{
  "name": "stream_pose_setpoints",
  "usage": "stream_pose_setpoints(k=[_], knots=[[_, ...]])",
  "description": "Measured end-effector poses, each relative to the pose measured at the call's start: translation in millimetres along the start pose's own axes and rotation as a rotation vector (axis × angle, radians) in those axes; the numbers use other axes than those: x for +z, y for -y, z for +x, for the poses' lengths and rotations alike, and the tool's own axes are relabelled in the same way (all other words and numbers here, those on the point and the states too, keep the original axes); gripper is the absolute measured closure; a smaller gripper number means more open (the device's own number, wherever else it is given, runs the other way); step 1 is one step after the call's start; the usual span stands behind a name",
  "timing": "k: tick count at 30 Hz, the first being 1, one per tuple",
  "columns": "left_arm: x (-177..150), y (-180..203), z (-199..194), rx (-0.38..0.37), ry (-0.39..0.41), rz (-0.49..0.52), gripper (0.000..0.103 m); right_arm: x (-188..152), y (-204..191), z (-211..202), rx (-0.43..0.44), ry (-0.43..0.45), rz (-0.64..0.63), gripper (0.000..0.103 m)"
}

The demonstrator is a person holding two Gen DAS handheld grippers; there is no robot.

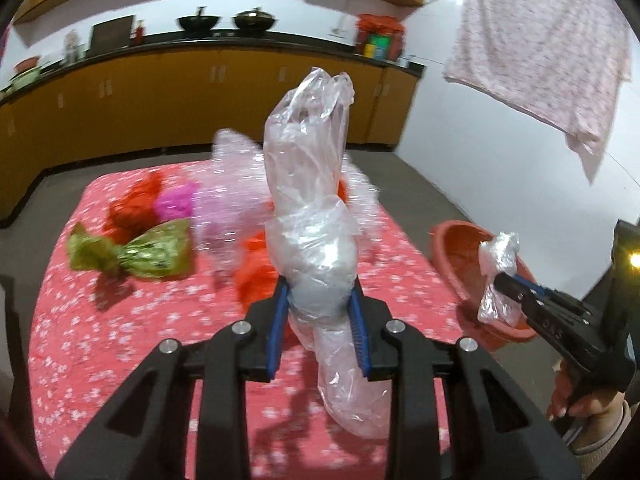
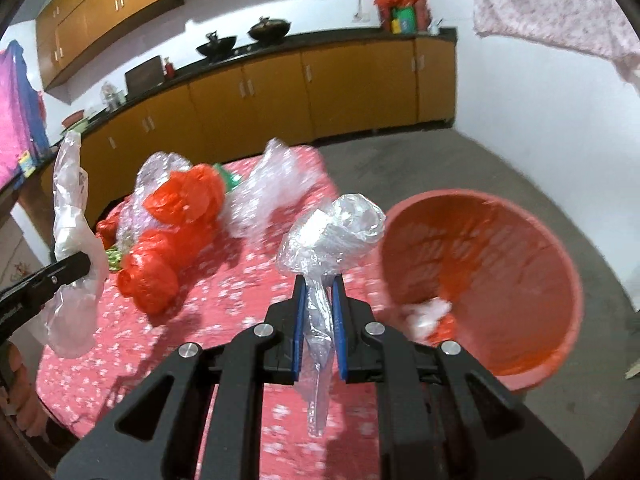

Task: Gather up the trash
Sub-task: 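Carry both clear bags over the basket and open both tools to drop them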

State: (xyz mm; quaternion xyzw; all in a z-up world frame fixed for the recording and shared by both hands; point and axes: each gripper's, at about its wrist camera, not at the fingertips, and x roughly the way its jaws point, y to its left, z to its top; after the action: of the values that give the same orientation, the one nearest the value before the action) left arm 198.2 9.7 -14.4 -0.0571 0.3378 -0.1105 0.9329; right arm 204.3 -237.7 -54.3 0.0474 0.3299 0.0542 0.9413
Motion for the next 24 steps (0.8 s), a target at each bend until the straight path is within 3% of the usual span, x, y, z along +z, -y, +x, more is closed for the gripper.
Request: stream_pose_setpoints(k=[10,24], knots=[[6.3,74.0,24.2,-0.127,-0.016,0.113,0.074,0.0,53.9,-33.6,-0.118,0.080,0.082,0.090],[8.6,136.8,67.3,-0.245,-0.059,0.172,0.074,-1.5,103.8,-36.1,-0.205,0.110,0.158,0.090]])
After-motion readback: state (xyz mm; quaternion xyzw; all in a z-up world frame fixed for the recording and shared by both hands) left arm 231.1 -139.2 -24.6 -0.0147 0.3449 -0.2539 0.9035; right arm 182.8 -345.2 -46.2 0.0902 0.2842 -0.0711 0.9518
